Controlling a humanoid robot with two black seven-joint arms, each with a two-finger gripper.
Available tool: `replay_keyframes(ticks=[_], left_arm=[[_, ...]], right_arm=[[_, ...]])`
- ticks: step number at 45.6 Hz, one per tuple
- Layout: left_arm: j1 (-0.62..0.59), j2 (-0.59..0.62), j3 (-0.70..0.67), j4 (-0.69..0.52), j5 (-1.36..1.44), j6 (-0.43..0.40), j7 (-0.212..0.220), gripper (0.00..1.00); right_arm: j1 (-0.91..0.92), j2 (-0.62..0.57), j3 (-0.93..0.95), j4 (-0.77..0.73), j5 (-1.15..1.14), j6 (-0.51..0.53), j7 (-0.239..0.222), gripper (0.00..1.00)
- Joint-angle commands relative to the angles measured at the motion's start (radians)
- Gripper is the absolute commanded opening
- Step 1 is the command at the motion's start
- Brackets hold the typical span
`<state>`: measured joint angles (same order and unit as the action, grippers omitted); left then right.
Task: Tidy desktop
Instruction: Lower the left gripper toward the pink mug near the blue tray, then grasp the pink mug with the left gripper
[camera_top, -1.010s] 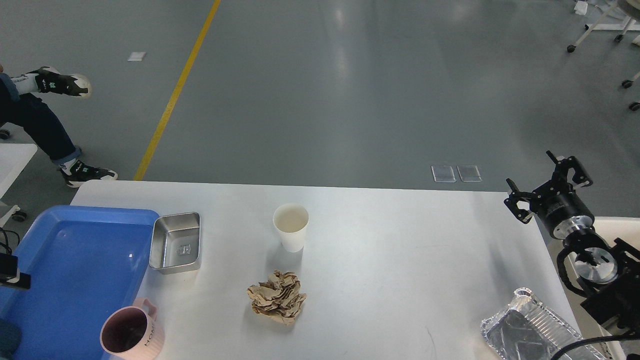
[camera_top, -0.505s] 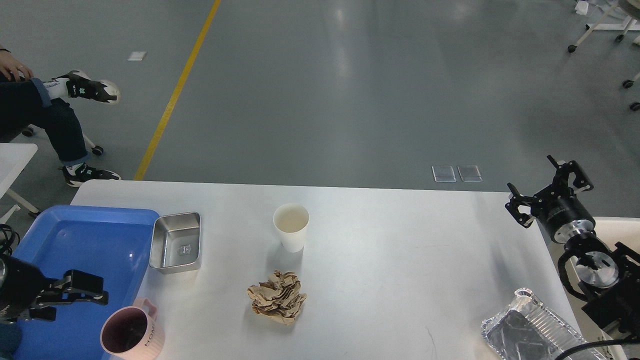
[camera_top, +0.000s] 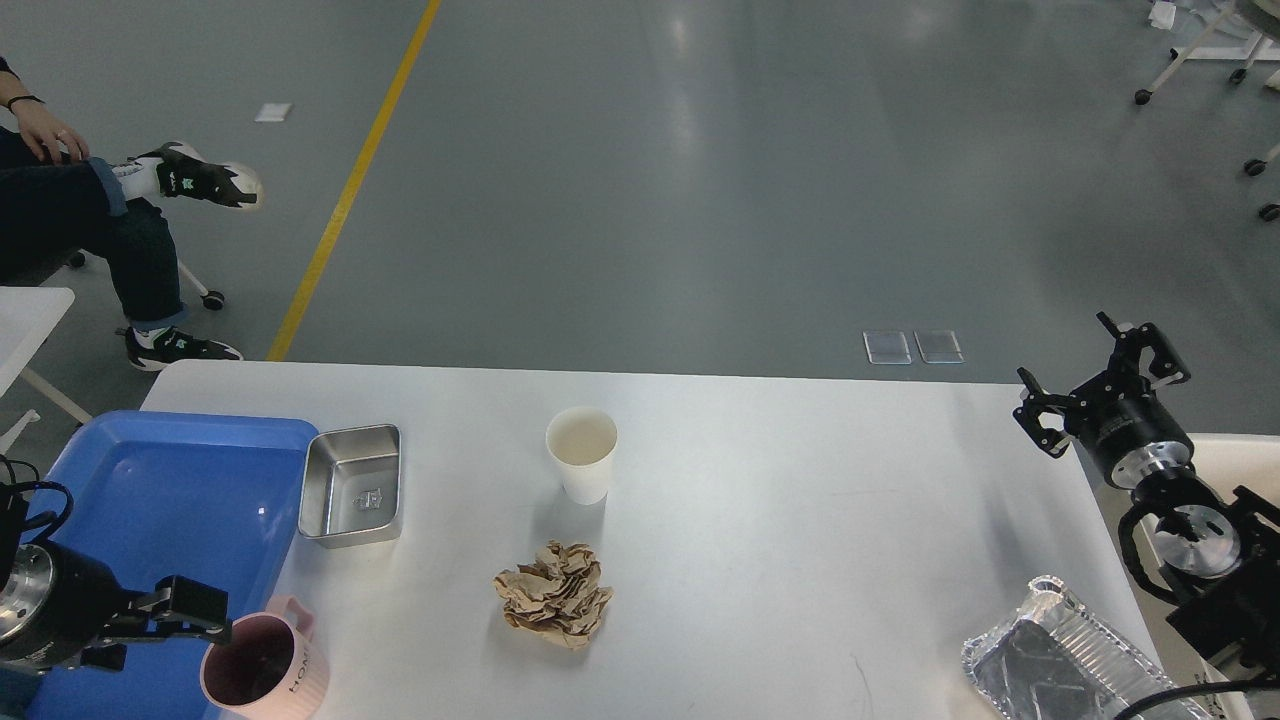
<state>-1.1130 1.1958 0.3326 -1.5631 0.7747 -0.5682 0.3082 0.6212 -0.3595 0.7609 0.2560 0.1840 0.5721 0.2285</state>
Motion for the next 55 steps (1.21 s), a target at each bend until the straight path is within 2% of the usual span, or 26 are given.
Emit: replay_keyframes(ticks=[1,7,18,45,55], left_arm=[[0.024,-0.037,-0.001,0.021,0.009,0.034,-0.001,0.98],[0.055,-0.093,-0.004,0.049,0.008,0.074,-0.001,0.98],[0.058,-0.156,-0.004,0.09,0.008,0.076,-0.001,0.98],[0.104,-0.154,-0.001,0.098,0.017,0.065,0.002,0.97],[0.107,-0.17,-0.003,0.109,0.04,0.068,0.002,0.89]], right_arm=[[0.0,0.004,0.0,-0.001,0.0,-0.001,0.0,1.0],[0.0,0.007,0.0,0.0,0.0,-0.001,0.0,1.0],[0.0,0.004,0.0,-0.001,0.0,-0.001,0.0,1.0],[-0.005,0.007,0.0,0.0,0.0,-0.001,0.0,1.0],[-0.006,0.005,0.0,-0.001,0.0,-0.001,0.002,1.0]])
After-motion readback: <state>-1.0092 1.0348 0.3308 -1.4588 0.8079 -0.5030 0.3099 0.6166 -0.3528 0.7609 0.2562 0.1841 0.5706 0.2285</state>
